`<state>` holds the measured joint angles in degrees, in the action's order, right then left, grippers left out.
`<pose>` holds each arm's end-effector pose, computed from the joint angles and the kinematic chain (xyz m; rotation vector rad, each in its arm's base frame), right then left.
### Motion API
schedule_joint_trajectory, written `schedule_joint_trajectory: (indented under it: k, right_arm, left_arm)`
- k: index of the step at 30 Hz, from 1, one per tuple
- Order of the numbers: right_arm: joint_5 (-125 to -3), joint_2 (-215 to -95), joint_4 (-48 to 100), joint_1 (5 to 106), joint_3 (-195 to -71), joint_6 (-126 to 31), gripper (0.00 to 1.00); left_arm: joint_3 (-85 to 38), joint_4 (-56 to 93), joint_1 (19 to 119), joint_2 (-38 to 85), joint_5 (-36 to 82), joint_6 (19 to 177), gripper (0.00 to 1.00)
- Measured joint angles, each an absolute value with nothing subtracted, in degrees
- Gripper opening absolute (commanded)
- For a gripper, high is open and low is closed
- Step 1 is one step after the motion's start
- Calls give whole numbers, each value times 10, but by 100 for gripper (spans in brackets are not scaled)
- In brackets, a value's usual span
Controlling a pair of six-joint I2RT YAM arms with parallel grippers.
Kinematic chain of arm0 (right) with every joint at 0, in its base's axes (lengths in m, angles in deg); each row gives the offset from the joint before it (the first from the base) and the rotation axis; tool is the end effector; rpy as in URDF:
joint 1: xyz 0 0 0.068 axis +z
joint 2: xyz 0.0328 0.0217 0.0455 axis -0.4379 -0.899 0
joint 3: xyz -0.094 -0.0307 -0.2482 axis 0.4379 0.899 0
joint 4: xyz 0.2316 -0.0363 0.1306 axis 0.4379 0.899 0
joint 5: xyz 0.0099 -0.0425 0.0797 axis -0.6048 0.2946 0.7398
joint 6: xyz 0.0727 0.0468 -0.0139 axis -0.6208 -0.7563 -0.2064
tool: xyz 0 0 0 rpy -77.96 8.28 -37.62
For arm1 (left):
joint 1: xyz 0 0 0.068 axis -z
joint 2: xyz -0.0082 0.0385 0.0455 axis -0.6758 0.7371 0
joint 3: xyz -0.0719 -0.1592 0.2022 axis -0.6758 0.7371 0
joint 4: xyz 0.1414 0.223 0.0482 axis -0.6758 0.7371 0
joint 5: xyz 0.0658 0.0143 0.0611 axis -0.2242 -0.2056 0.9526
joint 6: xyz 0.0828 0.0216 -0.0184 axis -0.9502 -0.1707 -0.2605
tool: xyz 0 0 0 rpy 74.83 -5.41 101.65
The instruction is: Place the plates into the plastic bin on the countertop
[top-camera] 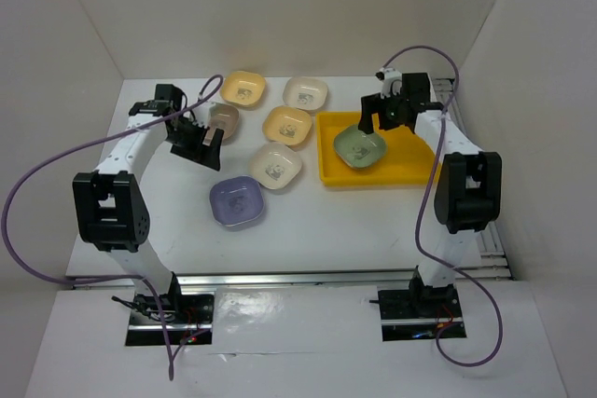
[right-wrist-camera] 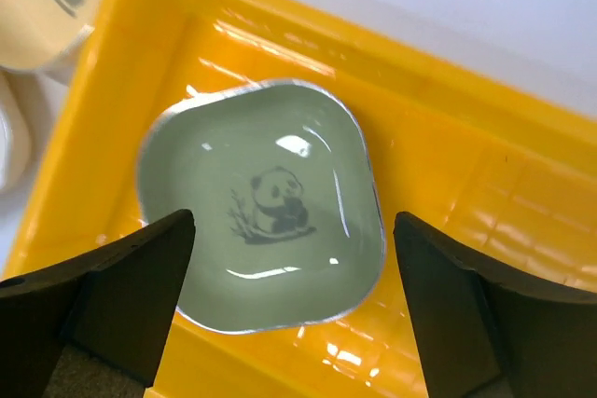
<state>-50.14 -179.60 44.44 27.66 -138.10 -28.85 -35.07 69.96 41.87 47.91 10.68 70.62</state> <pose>0.4483 0.0423 0.2107 -0.4568 2.2446 0.3557 0.3837 -0.0227 0.2255 0.4477 2.6014 -0.3876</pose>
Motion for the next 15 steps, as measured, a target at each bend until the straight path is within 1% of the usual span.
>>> schedule_joint_trajectory:
  k: [1, 5, 15]
  right_arm:
    - [-502, -1796, 444, 281, -1391, -291, 100]
    - [-503, -1789, 424, 304, -1426, -306, 100]
    - [-510, -1743, 408, 415, -1426, -323, 100]
  left_arm:
    - [-346, 700, 419, 477, 106, 700, 100]
    - [-331, 702, 421, 469, 103, 691, 100]
    - [-268, 688, 433, 468, 96, 681, 98]
